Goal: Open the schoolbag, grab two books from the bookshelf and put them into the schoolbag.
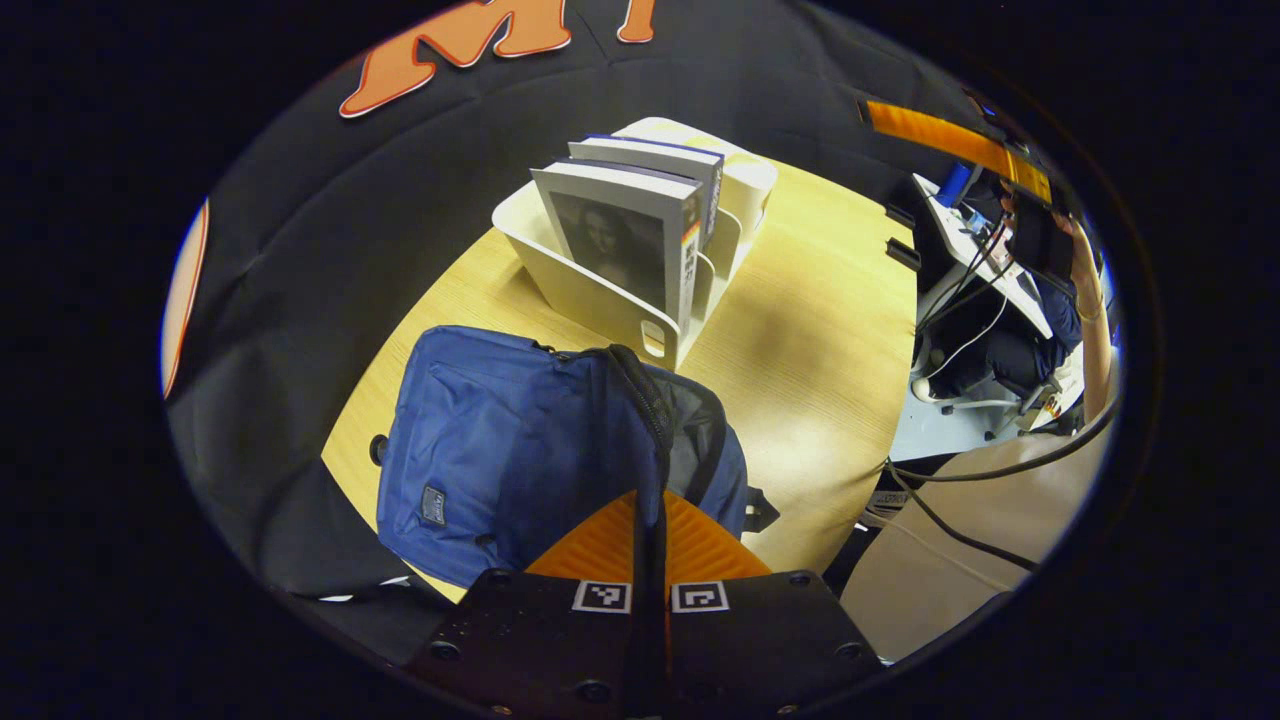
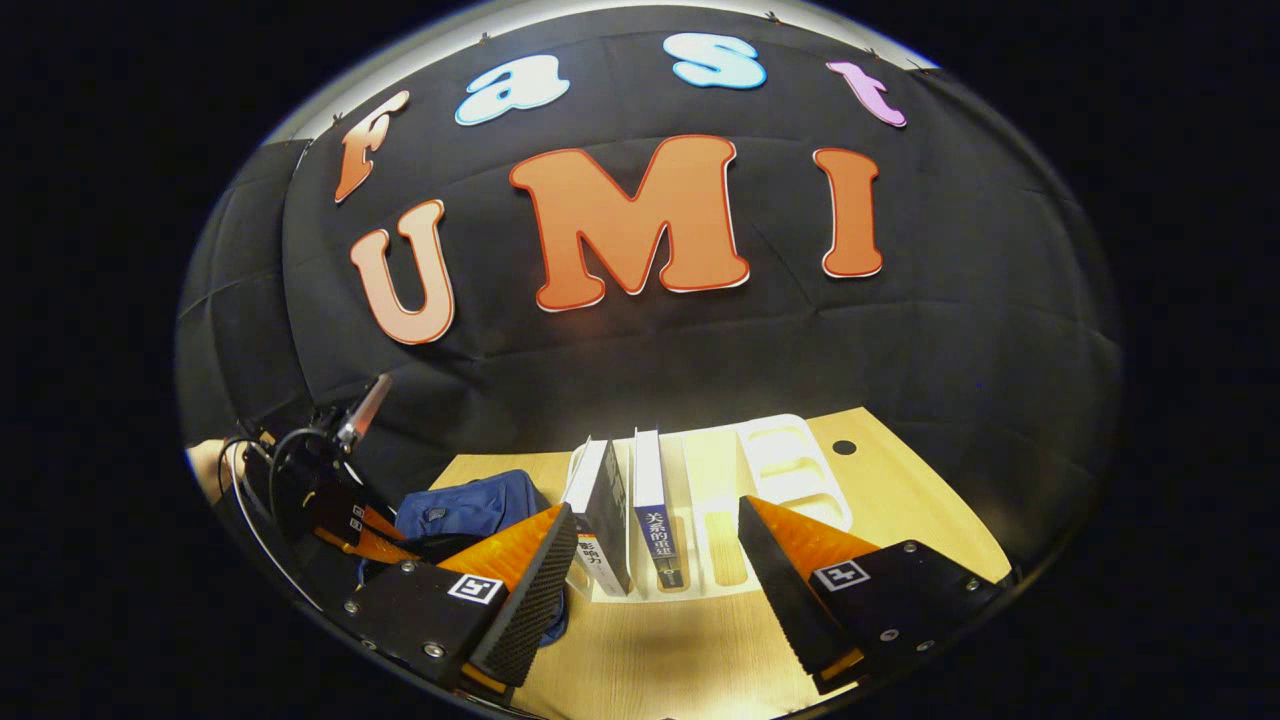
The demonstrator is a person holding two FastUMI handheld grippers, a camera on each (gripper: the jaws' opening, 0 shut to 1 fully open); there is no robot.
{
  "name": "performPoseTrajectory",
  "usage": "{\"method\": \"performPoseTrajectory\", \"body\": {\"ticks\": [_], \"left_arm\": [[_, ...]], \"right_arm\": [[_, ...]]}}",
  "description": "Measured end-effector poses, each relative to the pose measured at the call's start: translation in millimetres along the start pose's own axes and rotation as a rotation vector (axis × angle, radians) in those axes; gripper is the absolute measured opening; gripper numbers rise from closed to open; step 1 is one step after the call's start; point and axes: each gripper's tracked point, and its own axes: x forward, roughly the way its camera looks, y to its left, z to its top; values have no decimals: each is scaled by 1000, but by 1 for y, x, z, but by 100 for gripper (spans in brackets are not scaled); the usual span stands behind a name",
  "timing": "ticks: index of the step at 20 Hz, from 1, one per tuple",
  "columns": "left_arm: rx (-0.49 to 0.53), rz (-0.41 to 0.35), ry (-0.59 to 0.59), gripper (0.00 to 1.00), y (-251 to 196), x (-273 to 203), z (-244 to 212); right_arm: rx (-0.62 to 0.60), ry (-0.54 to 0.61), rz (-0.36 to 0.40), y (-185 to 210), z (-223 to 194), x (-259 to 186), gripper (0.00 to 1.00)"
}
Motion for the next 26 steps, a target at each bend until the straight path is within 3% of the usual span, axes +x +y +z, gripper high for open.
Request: {"method": "performPoseTrajectory", "body": {"ticks": [8, 14, 19, 22, 26], "left_arm": [[-80, -76, -72, 1, 43, -17, 2], [-139, -130, -116, 1, 52, -20, 1], [-156, -154, -130, 1, 51, -15, 0], [-154, -160, -125, 0, 52, -16, -1], [-161, -161, -111, 1, 60, -16, -3]], "right_arm": [[0, 177, 33, 45, 10, 53, 97], [59, 452, 141, 79, 4, 121, 97], [35, 693, 94, 81, -29, 161, 98], [89, 753, 107, 91, -35, 177, 97], [28, 799, 57, 77, -48, 190, 97]]}}
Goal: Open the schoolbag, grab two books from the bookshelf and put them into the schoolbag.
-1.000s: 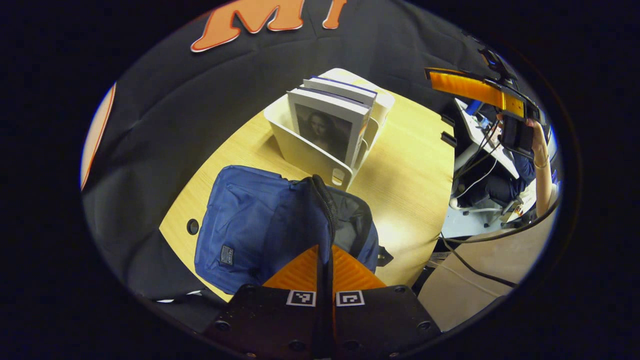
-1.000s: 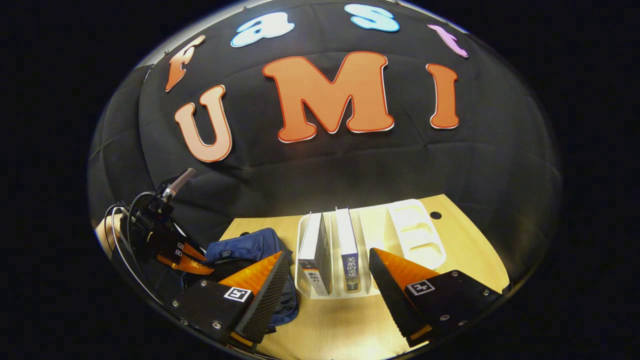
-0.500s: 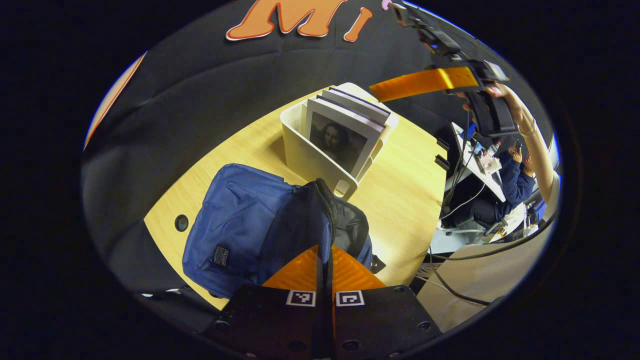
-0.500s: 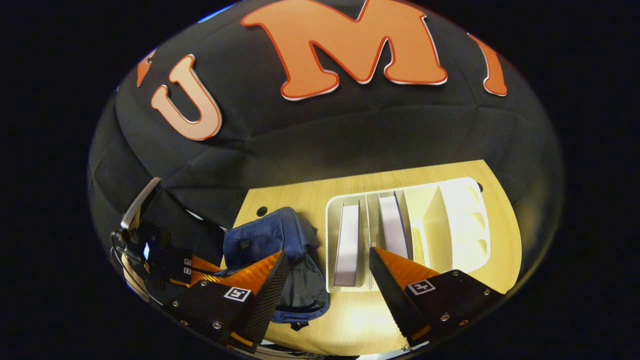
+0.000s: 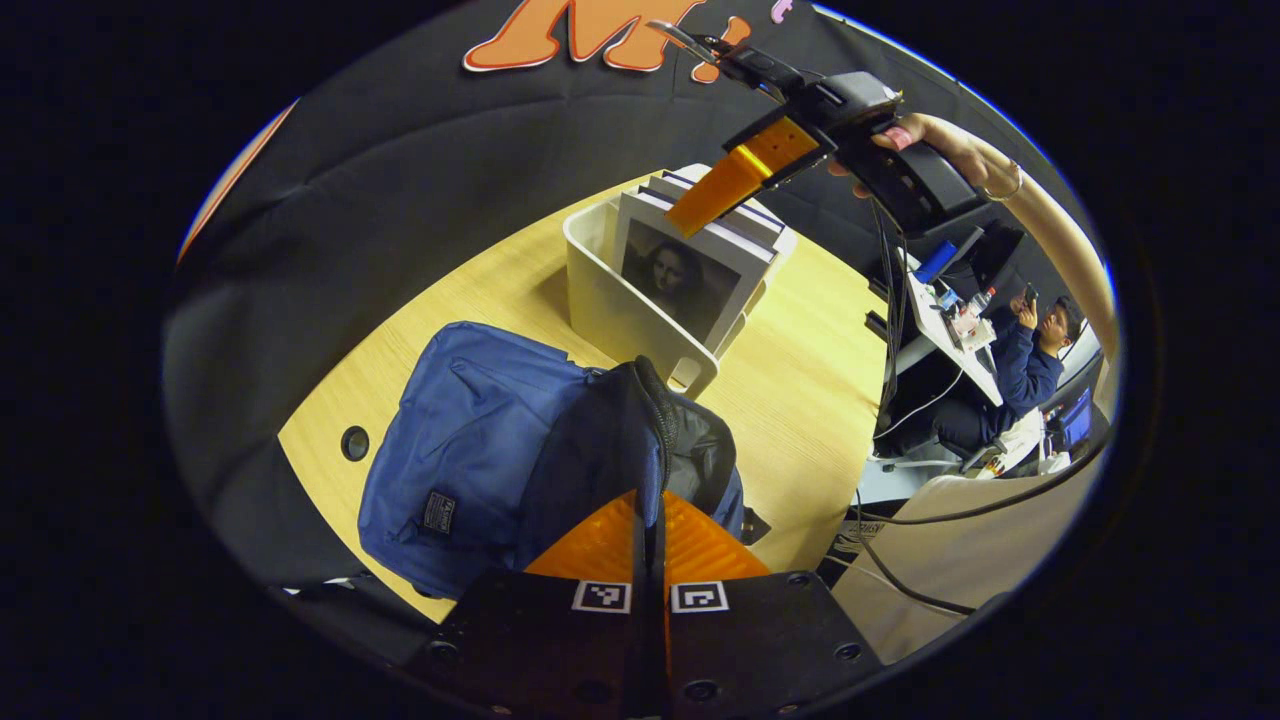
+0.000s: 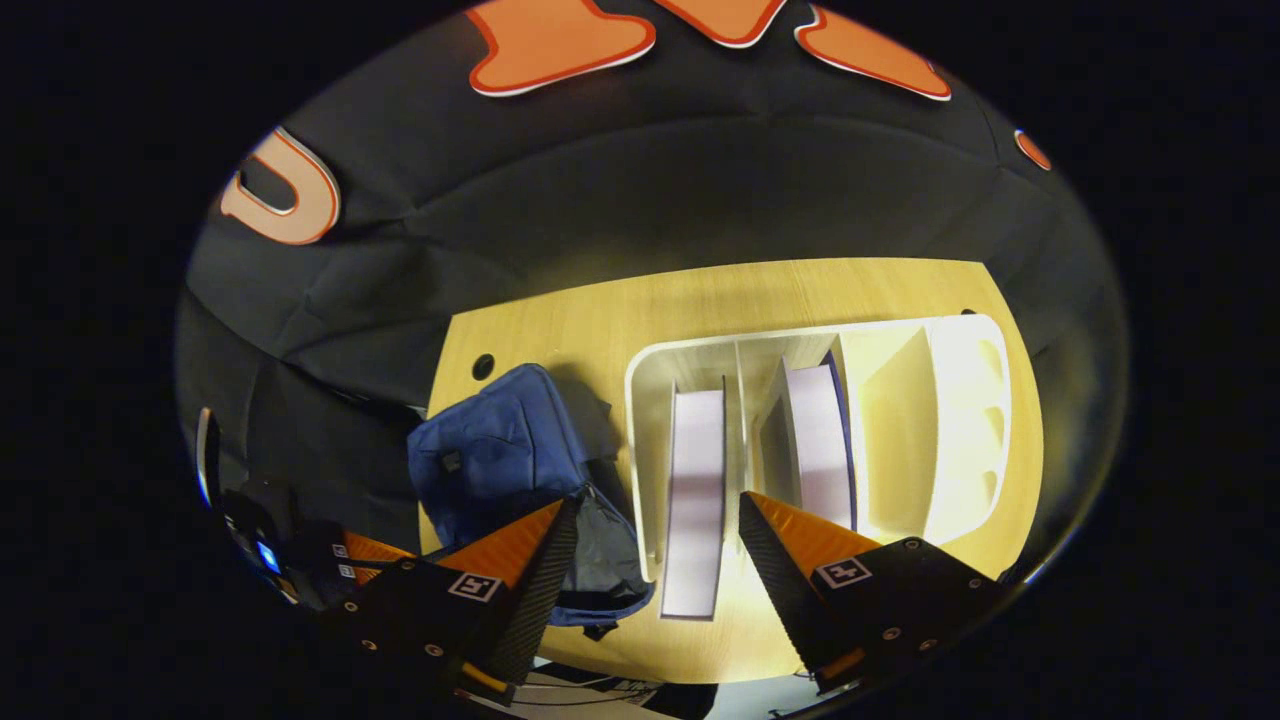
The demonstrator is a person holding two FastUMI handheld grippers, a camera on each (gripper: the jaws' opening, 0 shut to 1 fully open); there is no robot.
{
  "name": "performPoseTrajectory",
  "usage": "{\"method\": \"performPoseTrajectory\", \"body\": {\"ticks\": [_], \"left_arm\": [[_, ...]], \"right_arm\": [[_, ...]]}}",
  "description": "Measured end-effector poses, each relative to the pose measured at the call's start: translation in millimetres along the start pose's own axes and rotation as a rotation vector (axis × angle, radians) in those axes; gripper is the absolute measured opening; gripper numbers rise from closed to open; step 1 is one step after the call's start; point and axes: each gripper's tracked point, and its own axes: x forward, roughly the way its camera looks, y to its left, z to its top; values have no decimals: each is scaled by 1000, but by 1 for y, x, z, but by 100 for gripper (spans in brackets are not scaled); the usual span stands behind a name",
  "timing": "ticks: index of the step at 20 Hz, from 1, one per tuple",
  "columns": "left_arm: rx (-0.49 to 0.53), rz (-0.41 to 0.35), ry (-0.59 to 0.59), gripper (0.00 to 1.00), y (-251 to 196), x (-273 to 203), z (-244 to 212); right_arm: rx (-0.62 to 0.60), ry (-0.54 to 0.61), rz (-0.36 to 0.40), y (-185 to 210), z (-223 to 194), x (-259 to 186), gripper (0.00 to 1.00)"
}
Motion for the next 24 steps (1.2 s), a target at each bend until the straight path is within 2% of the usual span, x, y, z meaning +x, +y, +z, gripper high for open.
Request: {"method": "performPoseTrajectory", "body": {"ticks": [2, 8, 10, 12, 13, 14, 15, 20, 24], "left_arm": [[0, 2, 3, 1, 2, -1, 2], [-1, 6, 7, 1, 5, 0, -3], [-4, 3, 6, 1, 4, 0, -4], [-11, 3, 7, 1, 5, -1, -4], [-14, 4, 6, 1, 6, 0, -6], [-16, 3, 4, 1, 6, 0, -5], [-17, 3, 5, 1, 5, 0, -6], [-26, 6, 9, 1, 4, 0, -7], [-30, 21, 11, 1, 2, -1, -7]], "right_arm": [[-6, 13, -38, -7, -1, 8, 98], [-52, 81, -51, 0, -12, 26, 96], [-62, 90, -62, -2, -14, 31, 90], [-55, 125, -63, -1, -18, 18, 51], [-72, 116, -79, -6, -16, 26, 31], [-81, 119, -89, -12, -19, 26, 50], [-89, 124, -89, -12, -21, 23, 34], [-93, 59, -52, -20, -18, -7, 31], [-71, -48, 26, -30, -13, -64, 31]]}}
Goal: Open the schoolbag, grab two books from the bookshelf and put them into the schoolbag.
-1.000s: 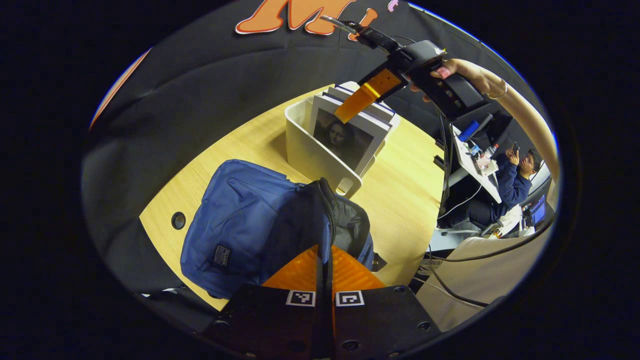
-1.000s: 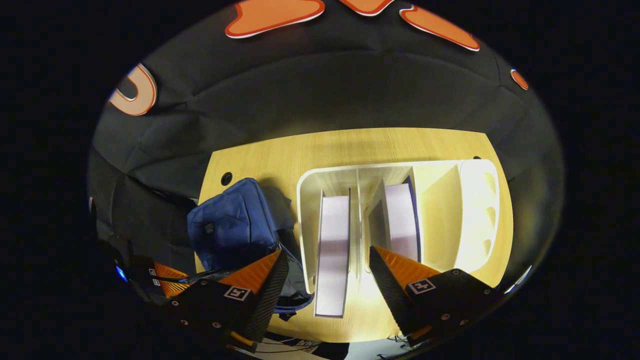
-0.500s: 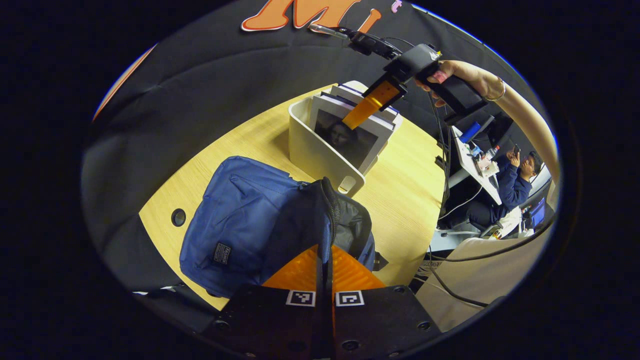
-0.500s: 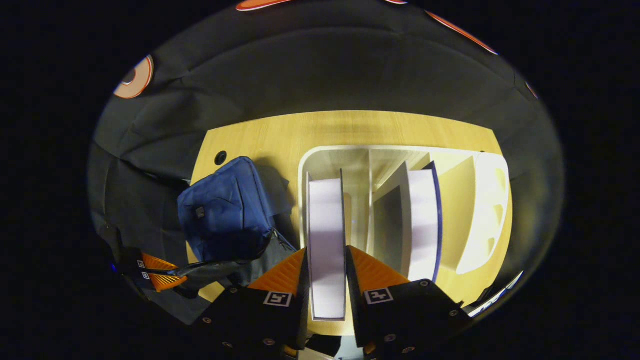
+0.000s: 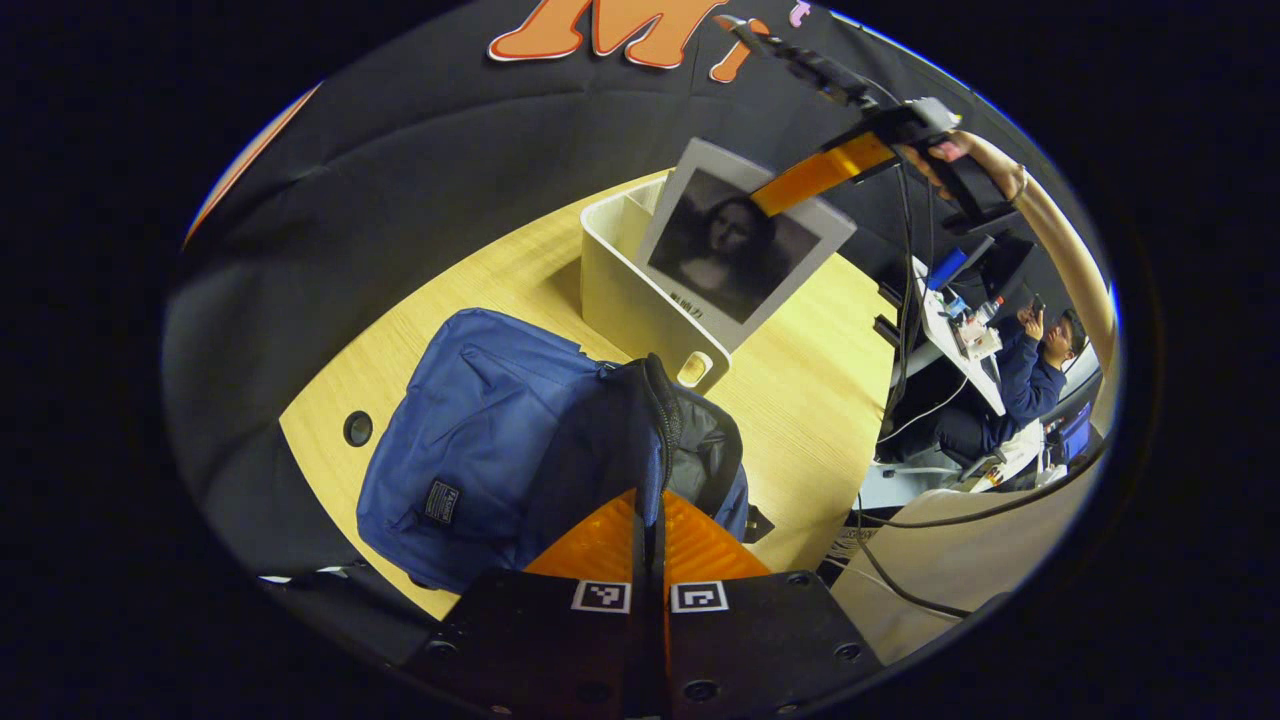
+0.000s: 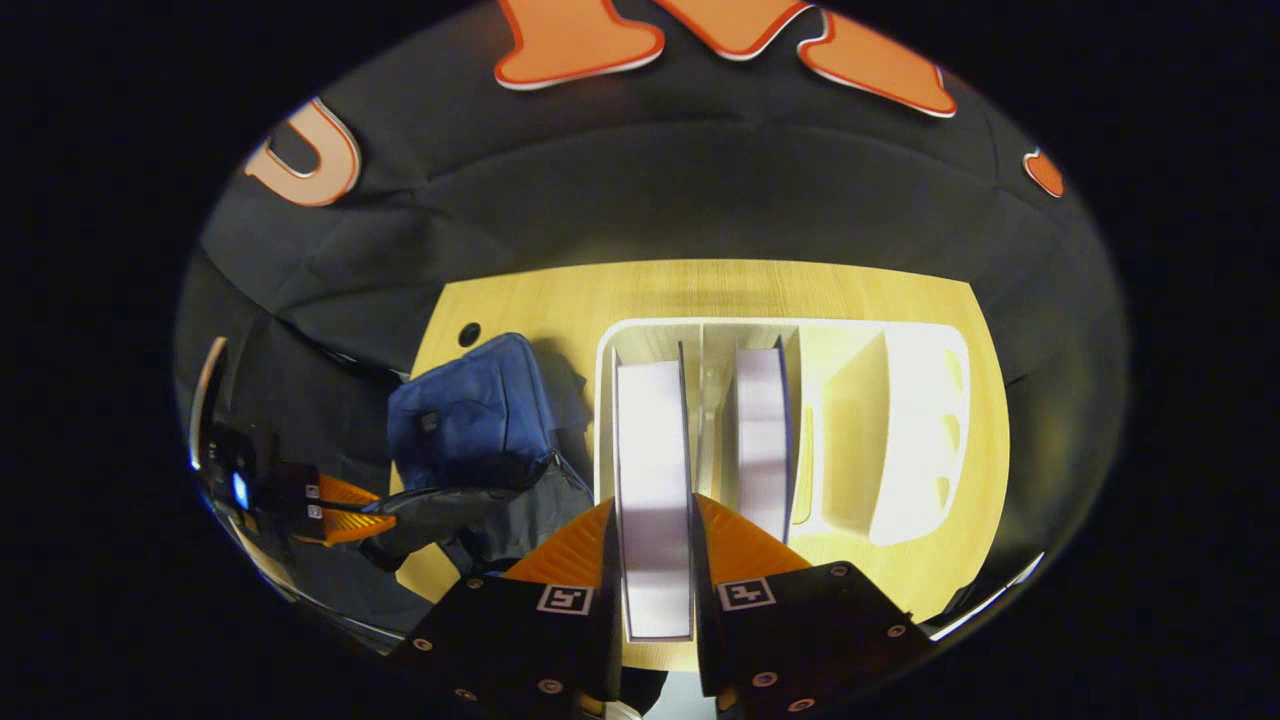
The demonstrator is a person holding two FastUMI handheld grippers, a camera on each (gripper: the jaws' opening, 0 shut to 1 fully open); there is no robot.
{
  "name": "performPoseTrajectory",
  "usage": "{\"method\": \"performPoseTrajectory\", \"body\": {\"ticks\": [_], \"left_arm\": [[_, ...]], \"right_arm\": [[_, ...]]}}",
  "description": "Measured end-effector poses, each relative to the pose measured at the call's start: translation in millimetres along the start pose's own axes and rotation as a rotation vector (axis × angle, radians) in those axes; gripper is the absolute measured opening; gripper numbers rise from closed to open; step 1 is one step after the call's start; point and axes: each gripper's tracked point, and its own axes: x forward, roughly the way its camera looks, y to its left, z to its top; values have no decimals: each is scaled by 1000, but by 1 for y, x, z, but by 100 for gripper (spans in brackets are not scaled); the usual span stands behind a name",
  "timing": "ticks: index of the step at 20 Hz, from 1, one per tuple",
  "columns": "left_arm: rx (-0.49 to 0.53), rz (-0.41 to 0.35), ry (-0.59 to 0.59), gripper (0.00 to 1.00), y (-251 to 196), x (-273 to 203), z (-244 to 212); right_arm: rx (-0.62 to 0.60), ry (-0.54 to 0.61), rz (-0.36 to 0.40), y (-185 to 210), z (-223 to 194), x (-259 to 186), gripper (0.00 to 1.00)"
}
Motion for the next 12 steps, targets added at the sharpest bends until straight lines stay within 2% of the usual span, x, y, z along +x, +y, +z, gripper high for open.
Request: {"method": "performPoseTrajectory", "body": {"ticks": [7, 10, 12], "left_arm": [[35, 72, -1, 1, -5, -3, 2], [62, 109, 3, 1, -12, -1, 3], [86, 147, 4, 1, -16, 0, 2]], "right_arm": [[88, -278, 67, -36, -26, -120, 30], [177, -375, 142, -35, -58, -150, 30], [249, -426, 224, -27, -83, -155, 30]]}}
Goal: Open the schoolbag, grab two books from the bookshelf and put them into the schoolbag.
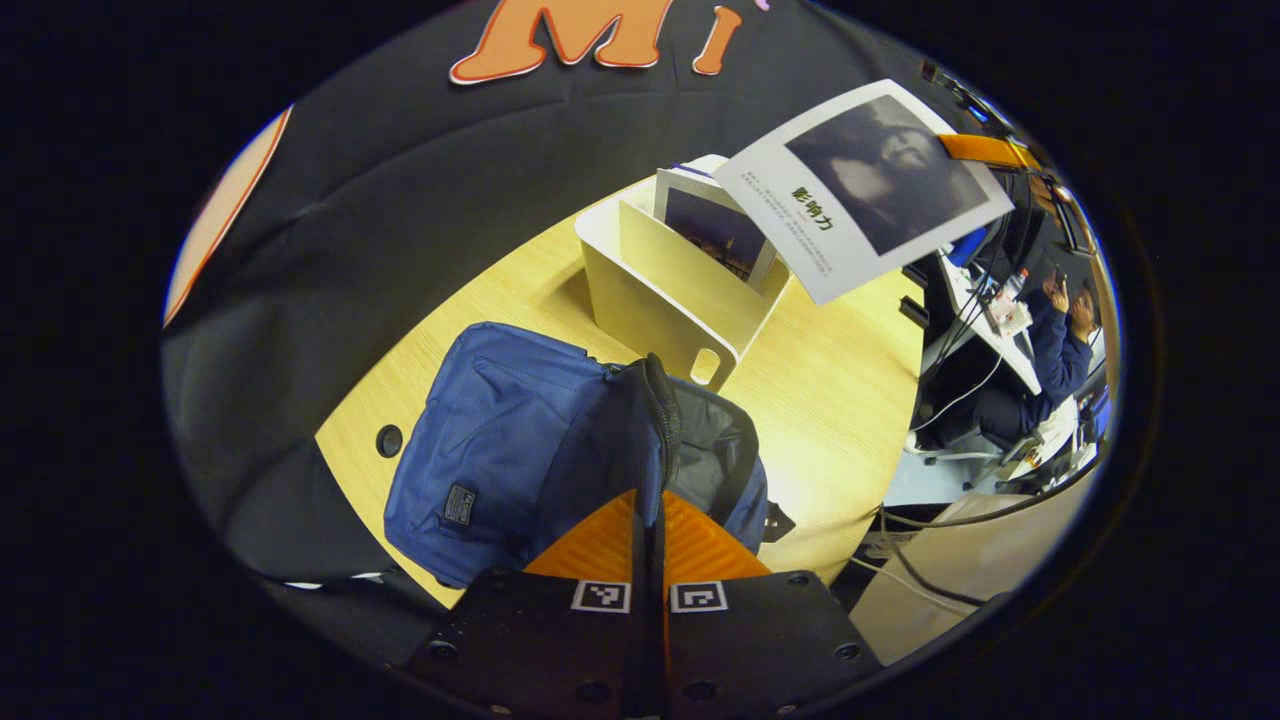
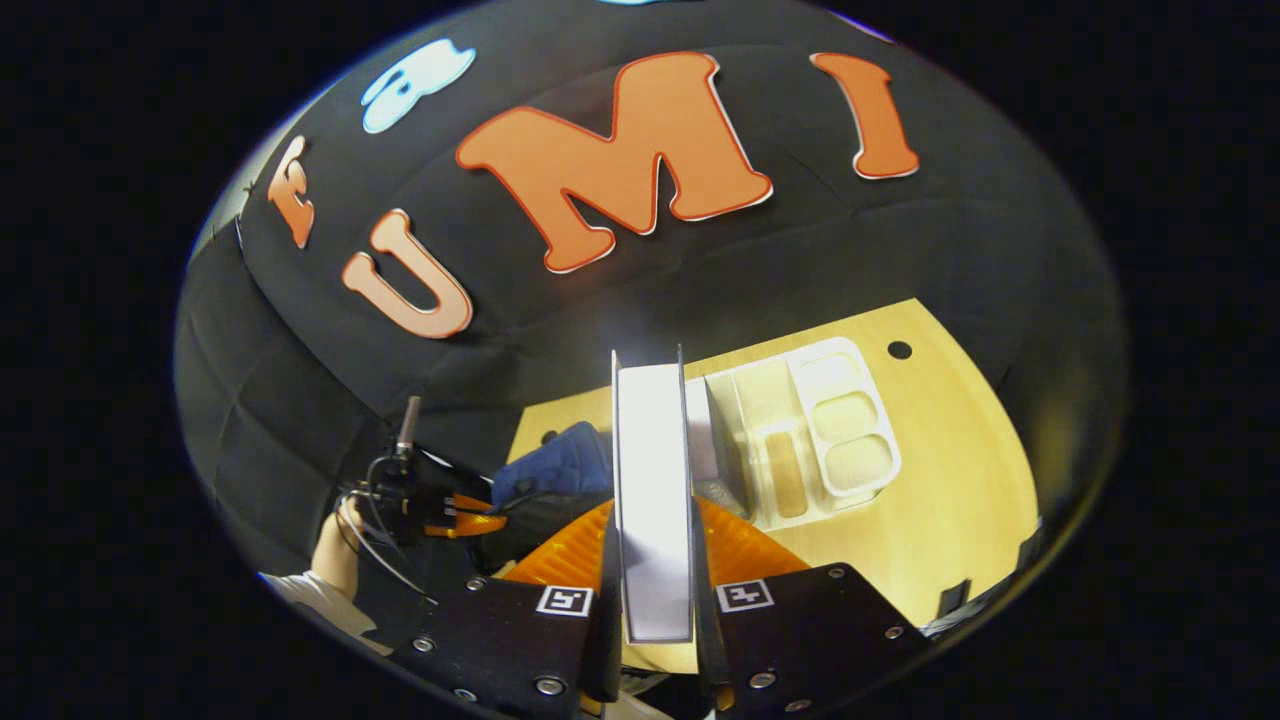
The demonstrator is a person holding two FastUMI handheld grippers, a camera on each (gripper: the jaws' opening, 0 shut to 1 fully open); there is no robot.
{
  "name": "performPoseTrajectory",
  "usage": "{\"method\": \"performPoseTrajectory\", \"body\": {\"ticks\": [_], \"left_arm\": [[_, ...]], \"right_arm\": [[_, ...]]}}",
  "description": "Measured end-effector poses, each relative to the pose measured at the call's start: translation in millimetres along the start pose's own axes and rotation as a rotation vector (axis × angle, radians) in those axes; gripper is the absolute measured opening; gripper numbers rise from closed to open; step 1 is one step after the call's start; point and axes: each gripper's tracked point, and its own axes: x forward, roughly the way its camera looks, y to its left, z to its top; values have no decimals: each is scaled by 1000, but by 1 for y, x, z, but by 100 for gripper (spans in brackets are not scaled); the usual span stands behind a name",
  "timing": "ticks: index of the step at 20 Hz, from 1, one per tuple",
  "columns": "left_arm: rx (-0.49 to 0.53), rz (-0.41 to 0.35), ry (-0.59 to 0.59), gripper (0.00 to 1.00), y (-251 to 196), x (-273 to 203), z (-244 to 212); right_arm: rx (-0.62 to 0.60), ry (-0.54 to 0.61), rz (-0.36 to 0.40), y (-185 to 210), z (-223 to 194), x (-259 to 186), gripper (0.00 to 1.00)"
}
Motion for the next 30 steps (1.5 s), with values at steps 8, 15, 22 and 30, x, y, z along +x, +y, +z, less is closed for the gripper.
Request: {"method": "performPoseTrajectory", "body": {"ticks": [8, 15, 22, 30], "left_arm": [[49, 120, -7, 1, -11, -10, 3], [102, 180, -23, 1, -12, -19, 12], [158, 198, -58, 1, -22, -30, 29], [185, 215, -70, 0, -28, -36, 34]], "right_arm": [[337, -66, 223, 24, -117, 45, 30], [464, -27, 278, 50, -179, 118, 29], [551, -15, 241, 48, -204, 182, 30], [609, -5, 236, 78, -209, 253, 30]]}}
